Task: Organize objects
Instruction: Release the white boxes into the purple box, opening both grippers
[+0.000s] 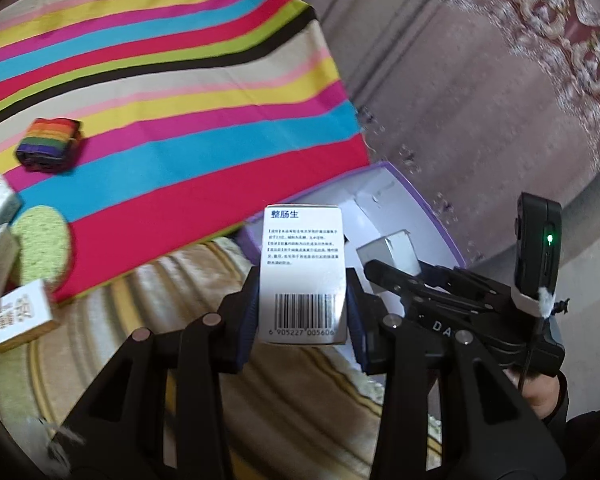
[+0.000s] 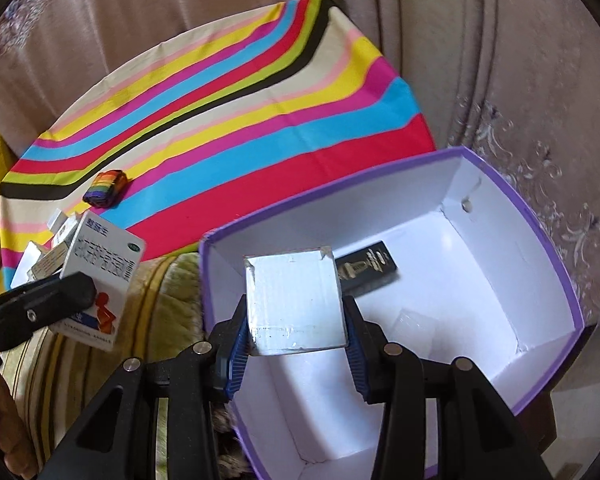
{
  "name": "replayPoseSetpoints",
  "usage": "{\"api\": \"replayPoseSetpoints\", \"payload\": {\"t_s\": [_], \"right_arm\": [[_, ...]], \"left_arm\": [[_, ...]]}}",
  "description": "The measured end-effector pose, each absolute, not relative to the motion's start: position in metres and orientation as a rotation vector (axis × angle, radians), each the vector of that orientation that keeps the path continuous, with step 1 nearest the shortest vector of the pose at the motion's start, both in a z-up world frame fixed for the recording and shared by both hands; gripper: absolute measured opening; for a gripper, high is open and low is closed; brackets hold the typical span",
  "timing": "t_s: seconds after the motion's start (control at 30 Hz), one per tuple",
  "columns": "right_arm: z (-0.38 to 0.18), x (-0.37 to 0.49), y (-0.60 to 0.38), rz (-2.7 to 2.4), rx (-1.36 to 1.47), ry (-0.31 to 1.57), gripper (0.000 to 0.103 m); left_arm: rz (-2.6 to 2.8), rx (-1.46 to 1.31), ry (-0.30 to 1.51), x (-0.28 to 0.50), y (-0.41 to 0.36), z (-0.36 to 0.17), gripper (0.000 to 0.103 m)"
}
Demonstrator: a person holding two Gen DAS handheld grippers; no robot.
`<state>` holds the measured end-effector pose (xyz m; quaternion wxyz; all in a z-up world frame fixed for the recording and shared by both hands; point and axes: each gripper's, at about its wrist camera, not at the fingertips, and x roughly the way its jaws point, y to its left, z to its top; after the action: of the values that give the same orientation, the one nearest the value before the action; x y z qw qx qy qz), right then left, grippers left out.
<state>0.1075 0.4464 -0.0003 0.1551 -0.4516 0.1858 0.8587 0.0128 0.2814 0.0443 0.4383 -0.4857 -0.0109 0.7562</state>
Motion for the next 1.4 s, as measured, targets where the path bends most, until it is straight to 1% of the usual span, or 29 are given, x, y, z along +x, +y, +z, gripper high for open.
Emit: {"api": "replayPoseSetpoints", "payload": {"t_s": [0.13, 0.2, 0.27, 0.33, 0.47, 0.73, 0.97, 1.17, 1.4], "right_arm": [[0.0, 0.117, 0.458, 2.435, -1.27, 0.57, 0.044], [0.0, 0.12, 0.464, 2.421, -1.263, 0.582, 0.047], [0.0, 0.123, 0.467, 2.413, -1.256, 0.592, 0.052], [0.0, 0.124, 0.469, 2.413, -1.255, 0.605, 0.054], [0.0, 0.122, 0.466, 2.431, -1.257, 0.606, 0.054], [0.009, 0.11, 0.442, 2.502, -1.268, 0.538, 0.054], [0.014, 0.093, 0.419, 2.558, -1.295, 0.545, 0.054], [0.017, 0.074, 0.398, 2.595, -1.345, 0.5, 0.055], [0.016, 0.052, 0.372, 2.607, -1.379, 0.404, 0.057]], "left_arm": [[1.842, -1.213, -0.006, 0.018, 0.299, 0.042, 0.043], [1.825, -1.215, -0.003, 0.02, 0.303, 0.041, 0.045], [1.818, -1.215, 0.003, 0.022, 0.306, 0.04, 0.053], [1.824, -1.211, 0.009, 0.023, 0.307, 0.04, 0.057], [1.833, -1.215, -0.019, 0.02, 0.303, 0.039, 0.057], [1.895, -1.2, -0.057, 0.016, 0.289, 0.043, 0.057], [2.024, -1.15, -0.123, 0.002, 0.252, 0.053, 0.057], [2.127, -1.113, -0.235, -0.009, 0.205, 0.058, 0.057], [2.241, -1.083, -0.387, -0.019, 0.143, 0.058, 0.057]]}}
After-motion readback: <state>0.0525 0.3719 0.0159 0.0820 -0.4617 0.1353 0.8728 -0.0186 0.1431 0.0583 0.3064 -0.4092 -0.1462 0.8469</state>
